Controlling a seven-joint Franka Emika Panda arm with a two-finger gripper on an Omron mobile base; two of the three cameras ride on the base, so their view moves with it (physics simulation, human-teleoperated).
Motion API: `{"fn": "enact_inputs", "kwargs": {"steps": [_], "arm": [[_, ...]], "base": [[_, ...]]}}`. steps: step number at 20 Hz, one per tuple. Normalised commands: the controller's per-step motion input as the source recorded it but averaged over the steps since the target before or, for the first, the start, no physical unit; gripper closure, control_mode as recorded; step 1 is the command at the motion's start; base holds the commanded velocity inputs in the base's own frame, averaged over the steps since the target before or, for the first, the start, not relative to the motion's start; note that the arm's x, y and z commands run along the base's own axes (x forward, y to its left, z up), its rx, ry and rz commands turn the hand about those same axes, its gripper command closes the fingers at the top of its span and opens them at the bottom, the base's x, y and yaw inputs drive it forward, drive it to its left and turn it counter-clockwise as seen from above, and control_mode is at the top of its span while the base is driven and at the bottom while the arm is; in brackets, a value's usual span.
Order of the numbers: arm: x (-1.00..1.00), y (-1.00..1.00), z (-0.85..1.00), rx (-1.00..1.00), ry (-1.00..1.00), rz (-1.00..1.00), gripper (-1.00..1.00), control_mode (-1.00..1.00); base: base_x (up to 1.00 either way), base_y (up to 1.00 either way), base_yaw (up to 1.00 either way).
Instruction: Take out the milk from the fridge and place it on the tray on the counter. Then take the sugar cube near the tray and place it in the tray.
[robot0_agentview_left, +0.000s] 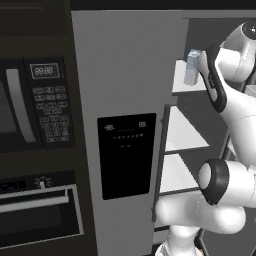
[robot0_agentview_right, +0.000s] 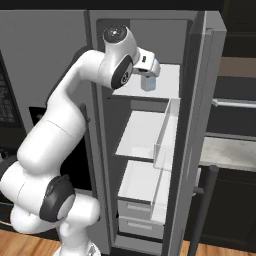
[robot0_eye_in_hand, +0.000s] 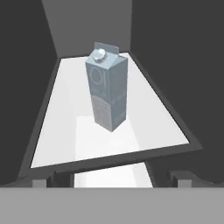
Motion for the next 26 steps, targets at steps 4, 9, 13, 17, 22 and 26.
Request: {"fn": "enact_inputs", "kwargs": {"steps": [4, 9, 13, 17, 22, 26], "arm": [[0.38, 0.0, 0.0, -0.01, -0.08, 0.0, -1.0, -1.0], [0.34, 0.0, 0.0, 0.0, -0.16, 0.0, -1.0, -1.0], [0.49, 0.0, 0.0, 0.0, -0.06, 0.0, -1.0, -1.0], [0.4, -0.03, 0.0, 0.0, 0.0, 0.0, -1.0, -1.0], [0.42, 0.0, 0.0, 0.0, 0.05, 0.0, -1.0, -1.0], [0.35, 0.0, 0.0, 0.0, 0.03, -0.02, -1.0, -1.0]], "base": [[0.0, 0.0, 0.0], [0.0, 0.0, 0.0], [0.0, 0.0, 0.0], [0.0, 0.0, 0.0], [0.0, 0.0, 0.0], [0.0, 0.0, 0.0]]}}
